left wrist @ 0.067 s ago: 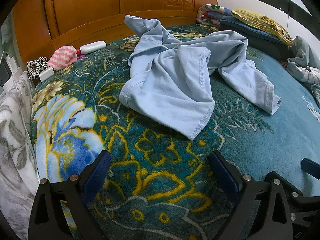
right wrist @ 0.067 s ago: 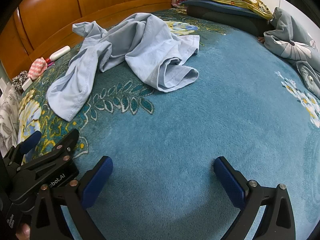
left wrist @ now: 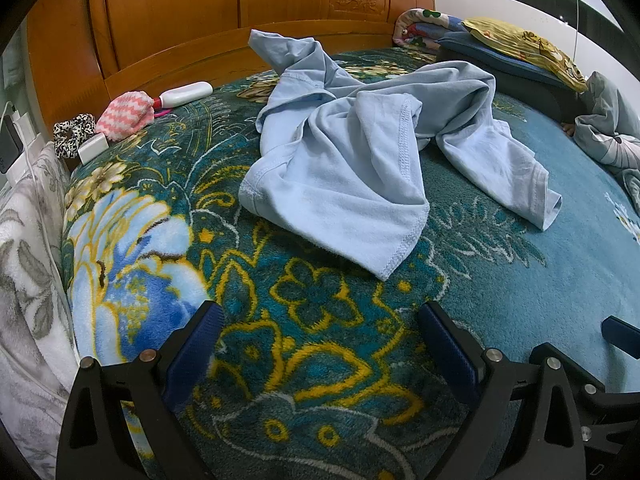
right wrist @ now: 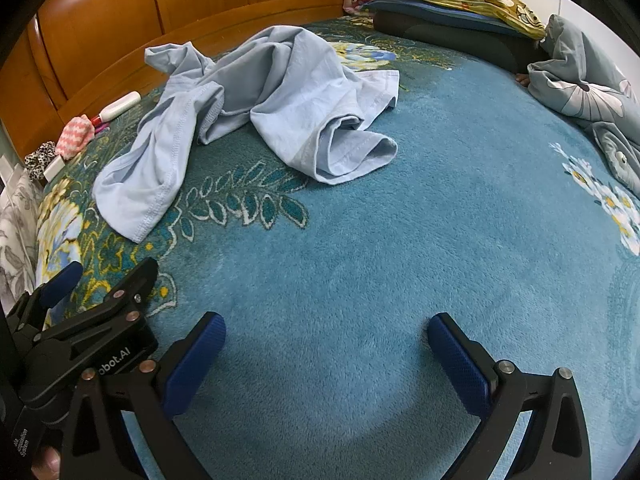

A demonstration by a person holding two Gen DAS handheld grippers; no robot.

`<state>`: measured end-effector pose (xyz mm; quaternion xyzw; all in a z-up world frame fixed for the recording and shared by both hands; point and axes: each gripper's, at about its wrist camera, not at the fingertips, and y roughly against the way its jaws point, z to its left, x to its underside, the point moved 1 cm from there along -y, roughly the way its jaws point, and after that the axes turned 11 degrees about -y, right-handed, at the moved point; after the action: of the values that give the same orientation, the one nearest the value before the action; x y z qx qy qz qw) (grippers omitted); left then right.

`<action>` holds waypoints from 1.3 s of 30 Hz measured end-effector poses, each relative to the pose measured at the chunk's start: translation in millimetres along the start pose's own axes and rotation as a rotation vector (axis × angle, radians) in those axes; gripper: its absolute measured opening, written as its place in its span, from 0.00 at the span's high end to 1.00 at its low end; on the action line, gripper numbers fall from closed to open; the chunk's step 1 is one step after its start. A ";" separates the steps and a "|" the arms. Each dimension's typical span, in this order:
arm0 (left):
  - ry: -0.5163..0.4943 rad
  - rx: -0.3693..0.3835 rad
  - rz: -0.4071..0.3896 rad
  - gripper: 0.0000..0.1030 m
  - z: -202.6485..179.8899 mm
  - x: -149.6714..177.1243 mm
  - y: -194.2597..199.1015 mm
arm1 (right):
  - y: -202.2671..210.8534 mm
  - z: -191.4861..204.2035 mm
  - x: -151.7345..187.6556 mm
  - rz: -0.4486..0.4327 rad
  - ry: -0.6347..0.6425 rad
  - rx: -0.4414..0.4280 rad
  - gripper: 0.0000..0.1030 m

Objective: Fold clothes

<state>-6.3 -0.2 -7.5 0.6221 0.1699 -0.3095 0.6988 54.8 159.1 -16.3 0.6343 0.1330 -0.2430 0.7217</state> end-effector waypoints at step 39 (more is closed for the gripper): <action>0.001 0.003 0.003 0.04 -0.4 -1.0 -0.1 | -0.3 -1.7 0.7 -0.024 0.005 -0.004 0.00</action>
<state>-7.0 0.4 -7.0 0.6235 0.1689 -0.3082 0.6984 55.4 160.5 -17.2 0.6318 0.1427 -0.2497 0.7198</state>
